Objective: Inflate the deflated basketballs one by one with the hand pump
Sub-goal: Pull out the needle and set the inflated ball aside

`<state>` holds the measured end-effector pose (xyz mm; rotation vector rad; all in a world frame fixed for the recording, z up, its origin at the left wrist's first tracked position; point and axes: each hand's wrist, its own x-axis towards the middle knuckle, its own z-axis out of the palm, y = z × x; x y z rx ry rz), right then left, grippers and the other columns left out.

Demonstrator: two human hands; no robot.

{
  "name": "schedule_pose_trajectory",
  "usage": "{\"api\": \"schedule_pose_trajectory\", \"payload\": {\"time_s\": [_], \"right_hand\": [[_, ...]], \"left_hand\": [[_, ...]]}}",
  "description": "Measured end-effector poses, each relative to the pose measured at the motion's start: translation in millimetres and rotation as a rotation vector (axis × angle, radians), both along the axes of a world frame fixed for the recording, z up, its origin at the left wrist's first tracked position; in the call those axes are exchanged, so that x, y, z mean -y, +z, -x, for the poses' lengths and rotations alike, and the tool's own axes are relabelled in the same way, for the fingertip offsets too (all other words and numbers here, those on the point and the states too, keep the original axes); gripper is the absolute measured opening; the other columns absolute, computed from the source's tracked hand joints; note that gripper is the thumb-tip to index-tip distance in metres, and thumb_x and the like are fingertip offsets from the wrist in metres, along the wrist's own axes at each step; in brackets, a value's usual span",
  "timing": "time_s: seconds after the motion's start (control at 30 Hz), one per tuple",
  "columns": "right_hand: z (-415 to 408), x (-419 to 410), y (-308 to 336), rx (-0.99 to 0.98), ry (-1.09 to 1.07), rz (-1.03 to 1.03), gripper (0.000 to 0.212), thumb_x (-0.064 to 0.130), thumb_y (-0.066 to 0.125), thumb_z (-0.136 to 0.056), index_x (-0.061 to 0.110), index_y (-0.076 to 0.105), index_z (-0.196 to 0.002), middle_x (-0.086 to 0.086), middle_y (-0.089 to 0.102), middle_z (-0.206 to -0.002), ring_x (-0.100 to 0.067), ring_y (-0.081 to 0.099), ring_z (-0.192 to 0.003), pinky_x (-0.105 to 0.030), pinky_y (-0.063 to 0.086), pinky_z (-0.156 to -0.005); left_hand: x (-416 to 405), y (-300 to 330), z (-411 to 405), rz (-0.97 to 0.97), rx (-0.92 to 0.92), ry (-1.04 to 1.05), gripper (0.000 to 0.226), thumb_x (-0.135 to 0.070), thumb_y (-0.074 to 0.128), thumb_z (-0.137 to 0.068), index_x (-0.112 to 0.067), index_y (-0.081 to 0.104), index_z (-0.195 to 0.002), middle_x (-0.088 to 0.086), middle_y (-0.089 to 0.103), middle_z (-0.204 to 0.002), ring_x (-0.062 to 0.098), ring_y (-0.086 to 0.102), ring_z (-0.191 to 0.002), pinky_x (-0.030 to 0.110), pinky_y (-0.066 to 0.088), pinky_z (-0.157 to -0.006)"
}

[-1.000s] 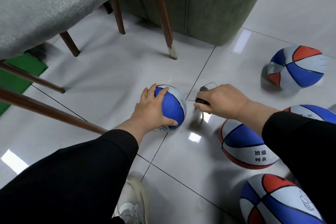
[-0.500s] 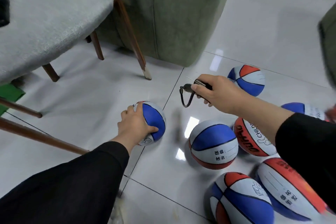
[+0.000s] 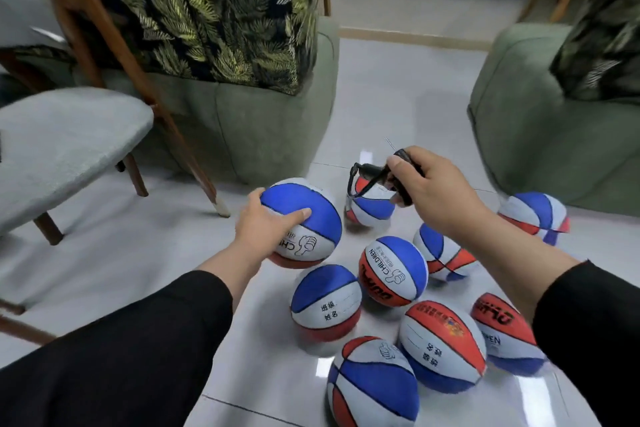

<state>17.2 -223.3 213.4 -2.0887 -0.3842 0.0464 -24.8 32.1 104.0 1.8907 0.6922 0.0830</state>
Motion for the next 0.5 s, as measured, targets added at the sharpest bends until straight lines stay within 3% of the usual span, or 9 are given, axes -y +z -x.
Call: {"api": "schedule_pose_trajectory", "payload": {"time_s": [0.07,0.13,0.27,0.37,0.5], "right_hand": [[4,16,-1,-0.004,-0.007,-0.006,0.029,0.038,0.053,-0.103,0.016,0.060,-0.086,-0.001,0.067,-0.078,-0.027,0.071,-0.073,-0.050,0.058,-0.078],[9,29,-1,-0.014,-0.013,0.010,0.029,0.040,0.052,-0.103,0.016,0.061,-0.090,-0.002,0.069,-0.085,-0.024,0.072,-0.076,-0.050,0.058,-0.081],[7,51,3,0.015,-0.080,-0.017,0.027,0.036,0.051,-0.105,0.012,0.061,-0.093,-0.006,0.070,-0.090,-0.025,0.071,-0.085,-0.021,0.055,-0.067],[-4,62,8,0.050,-0.153,-0.055,0.028,0.038,0.051,-0.105,0.015,0.062,-0.093,-0.005,0.070,-0.090,-0.021,0.072,-0.078,-0.045,0.059,-0.082],[-24,75,5,0.070,-0.208,-0.104,0.032,0.039,0.049,-0.105,0.011,0.060,-0.094,-0.005,0.070,-0.091,-0.020,0.071,-0.079,-0.051,0.056,-0.085]], "left_hand": [[23,7,5,0.228,0.008,0.049,0.095,-0.057,0.090,-0.067,-0.032,0.037,-0.142,-0.003,0.060,-0.128,0.018,0.066,-0.103,0.039,0.058,-0.079],[44,12,10,0.366,-0.012,0.067,0.076,-0.052,0.084,-0.080,-0.034,0.037,-0.137,-0.006,0.061,-0.119,0.015,0.066,-0.093,0.033,0.051,-0.065],[73,15,4,0.447,0.005,0.088,0.076,-0.055,0.084,-0.078,-0.036,0.042,-0.138,-0.003,0.067,-0.120,0.019,0.069,-0.096,0.033,0.052,-0.064],[89,13,-13,0.462,0.017,0.097,0.079,-0.053,0.085,-0.078,-0.033,0.041,-0.141,-0.001,0.066,-0.122,0.018,0.070,-0.094,0.031,0.052,-0.061],[109,7,-49,0.450,0.028,0.074,0.082,-0.051,0.083,-0.081,-0.030,0.037,-0.146,-0.003,0.064,-0.119,0.015,0.067,-0.091,0.030,0.049,-0.059]]}}
